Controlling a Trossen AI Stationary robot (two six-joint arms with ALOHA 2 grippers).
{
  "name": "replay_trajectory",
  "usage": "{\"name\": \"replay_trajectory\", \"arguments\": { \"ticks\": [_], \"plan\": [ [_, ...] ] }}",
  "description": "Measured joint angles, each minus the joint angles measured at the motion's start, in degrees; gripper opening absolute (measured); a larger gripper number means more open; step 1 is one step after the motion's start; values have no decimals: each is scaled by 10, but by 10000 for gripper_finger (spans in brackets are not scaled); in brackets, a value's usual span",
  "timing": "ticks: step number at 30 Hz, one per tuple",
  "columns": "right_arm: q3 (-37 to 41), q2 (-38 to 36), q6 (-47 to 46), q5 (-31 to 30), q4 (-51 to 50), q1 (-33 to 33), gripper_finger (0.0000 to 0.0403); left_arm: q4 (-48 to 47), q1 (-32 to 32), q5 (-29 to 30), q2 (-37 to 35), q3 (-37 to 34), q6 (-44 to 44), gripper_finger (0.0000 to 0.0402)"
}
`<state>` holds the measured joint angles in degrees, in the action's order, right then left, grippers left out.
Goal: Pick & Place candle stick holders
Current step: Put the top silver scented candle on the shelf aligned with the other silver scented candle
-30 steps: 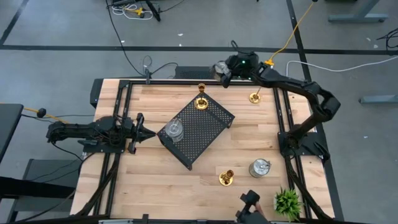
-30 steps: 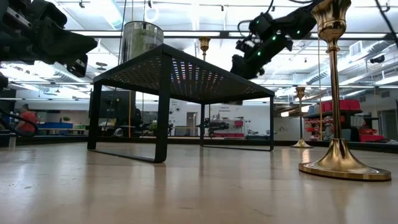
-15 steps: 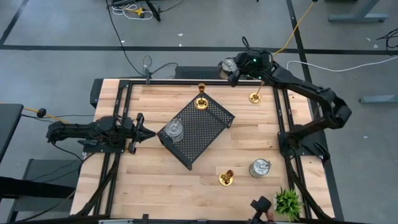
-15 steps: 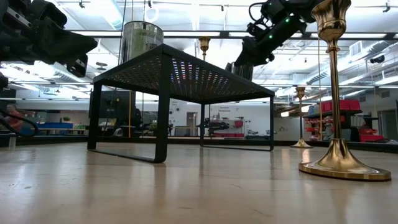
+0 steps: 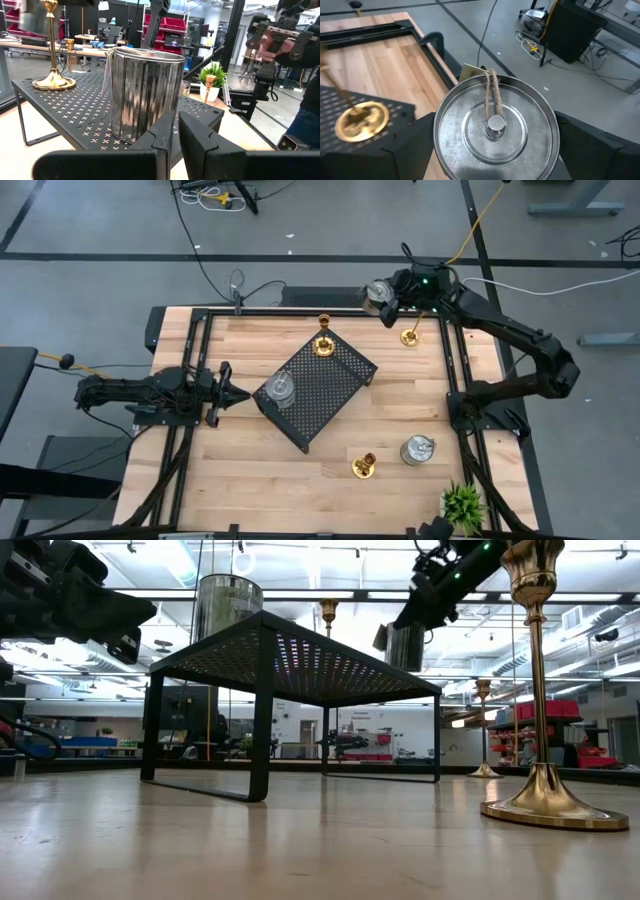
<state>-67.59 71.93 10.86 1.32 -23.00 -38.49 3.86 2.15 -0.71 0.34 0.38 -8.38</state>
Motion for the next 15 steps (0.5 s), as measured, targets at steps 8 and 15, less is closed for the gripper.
{"name": "replay_trajectory", "arguments": {
  "ticks": [8, 15],
  "plan": [
    [0, -44, -21, -9, -58, 39, 366, 0, 0, 0, 0, 0, 0, 39],
    [0, -59, -46, -9, -105, 90, 365, 0, 0, 0, 0, 0, 0, 39]
  ]
}}
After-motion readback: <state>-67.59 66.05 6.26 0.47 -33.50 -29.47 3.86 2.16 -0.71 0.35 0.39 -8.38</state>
